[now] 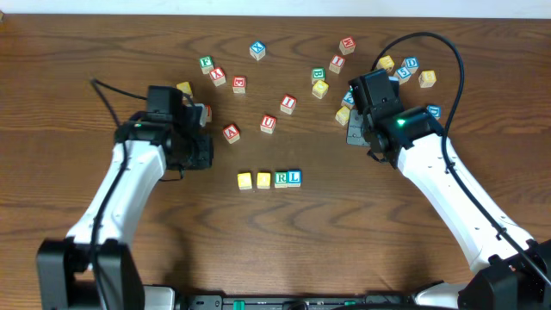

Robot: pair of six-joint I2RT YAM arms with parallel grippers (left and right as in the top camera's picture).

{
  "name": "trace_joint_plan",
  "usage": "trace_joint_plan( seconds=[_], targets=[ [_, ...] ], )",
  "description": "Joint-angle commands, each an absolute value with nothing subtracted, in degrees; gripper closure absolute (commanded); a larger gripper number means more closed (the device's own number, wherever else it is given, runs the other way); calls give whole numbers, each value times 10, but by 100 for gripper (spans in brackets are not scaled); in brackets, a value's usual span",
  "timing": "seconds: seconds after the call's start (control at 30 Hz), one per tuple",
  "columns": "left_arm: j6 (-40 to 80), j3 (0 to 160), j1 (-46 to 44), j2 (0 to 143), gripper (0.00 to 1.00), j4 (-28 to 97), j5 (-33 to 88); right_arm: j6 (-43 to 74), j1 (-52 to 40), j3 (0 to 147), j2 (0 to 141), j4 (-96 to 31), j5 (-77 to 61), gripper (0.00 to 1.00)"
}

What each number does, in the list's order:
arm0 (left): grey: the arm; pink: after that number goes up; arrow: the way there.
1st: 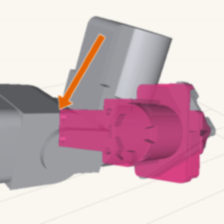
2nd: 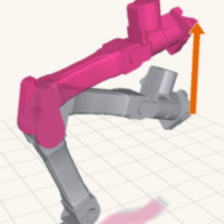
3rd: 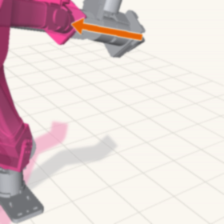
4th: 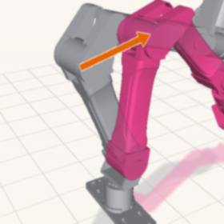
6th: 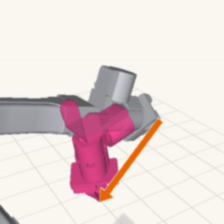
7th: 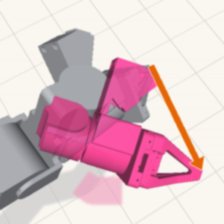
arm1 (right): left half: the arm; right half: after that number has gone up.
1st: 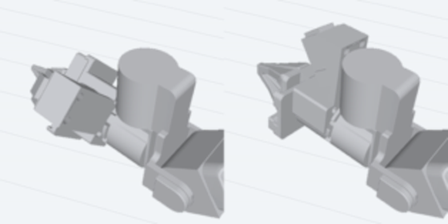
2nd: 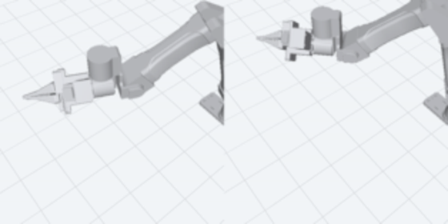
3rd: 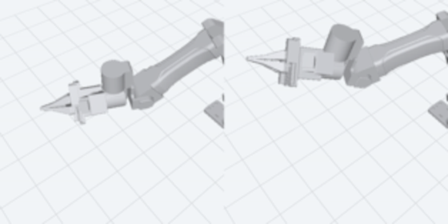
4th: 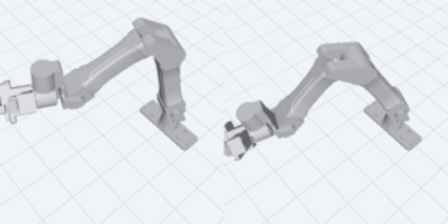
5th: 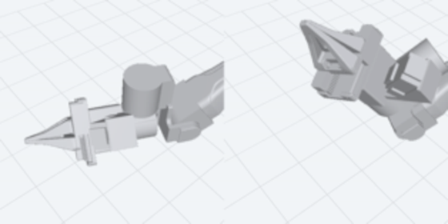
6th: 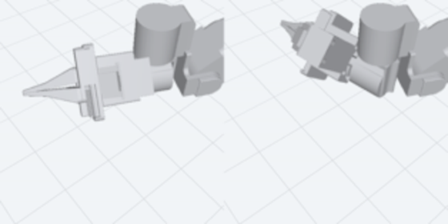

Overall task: Spell out CORL
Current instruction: 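Move the left gripper down to the left side of the yellow C block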

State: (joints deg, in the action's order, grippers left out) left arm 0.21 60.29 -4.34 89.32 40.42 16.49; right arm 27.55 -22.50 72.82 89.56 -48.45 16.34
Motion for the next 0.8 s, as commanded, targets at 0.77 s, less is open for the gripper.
trace_joint_plan(
  seconds=[0.77],
  targets=[
    [3, 467, -126, 900, 92, 276, 104, 293, -217, 739, 887, -509, 174, 99]
  ],
)
